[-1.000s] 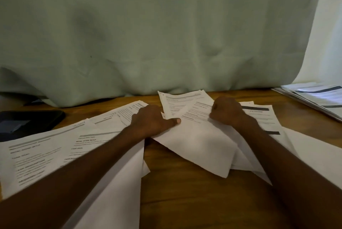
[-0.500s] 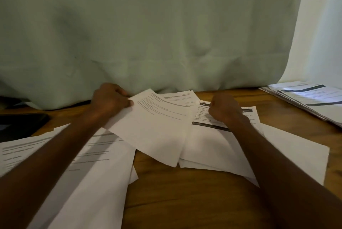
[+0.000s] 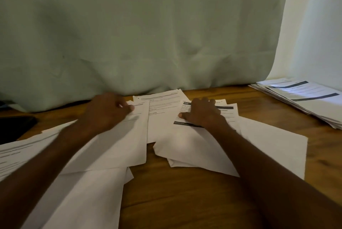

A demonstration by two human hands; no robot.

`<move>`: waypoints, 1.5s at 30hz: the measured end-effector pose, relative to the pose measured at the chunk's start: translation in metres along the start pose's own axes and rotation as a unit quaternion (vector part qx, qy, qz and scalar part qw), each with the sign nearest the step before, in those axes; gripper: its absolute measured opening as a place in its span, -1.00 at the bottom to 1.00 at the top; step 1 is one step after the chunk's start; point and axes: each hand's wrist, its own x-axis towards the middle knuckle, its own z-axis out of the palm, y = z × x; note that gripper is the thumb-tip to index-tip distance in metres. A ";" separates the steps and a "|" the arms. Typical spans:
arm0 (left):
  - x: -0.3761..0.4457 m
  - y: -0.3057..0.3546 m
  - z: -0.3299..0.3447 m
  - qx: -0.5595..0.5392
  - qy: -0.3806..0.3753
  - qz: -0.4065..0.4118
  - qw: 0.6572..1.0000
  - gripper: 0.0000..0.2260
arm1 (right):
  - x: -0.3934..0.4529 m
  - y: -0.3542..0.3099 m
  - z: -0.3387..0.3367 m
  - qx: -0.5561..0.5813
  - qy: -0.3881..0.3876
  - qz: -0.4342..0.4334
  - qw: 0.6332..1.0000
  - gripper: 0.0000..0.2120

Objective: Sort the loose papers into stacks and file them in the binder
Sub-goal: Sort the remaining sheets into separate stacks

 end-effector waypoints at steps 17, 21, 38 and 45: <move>-0.007 0.073 0.109 -0.078 -0.020 -0.005 0.997 -0.54 | 0.031 0.088 -0.028 0.184 0.079 0.200 0.959 -0.82; 0.001 0.069 0.108 -0.223 -0.004 -0.066 0.973 -0.68 | 0.045 0.091 -0.022 0.327 0.107 0.179 0.922 -0.85; 0.036 -0.041 0.026 -0.394 0.056 -0.127 0.909 -0.81 | 0.044 0.082 -0.016 0.498 -0.009 0.134 0.857 -0.47; 0.044 -0.080 0.029 -0.271 0.033 -0.164 0.948 -0.89 | 0.040 0.084 -0.029 0.583 0.108 0.121 0.796 -0.80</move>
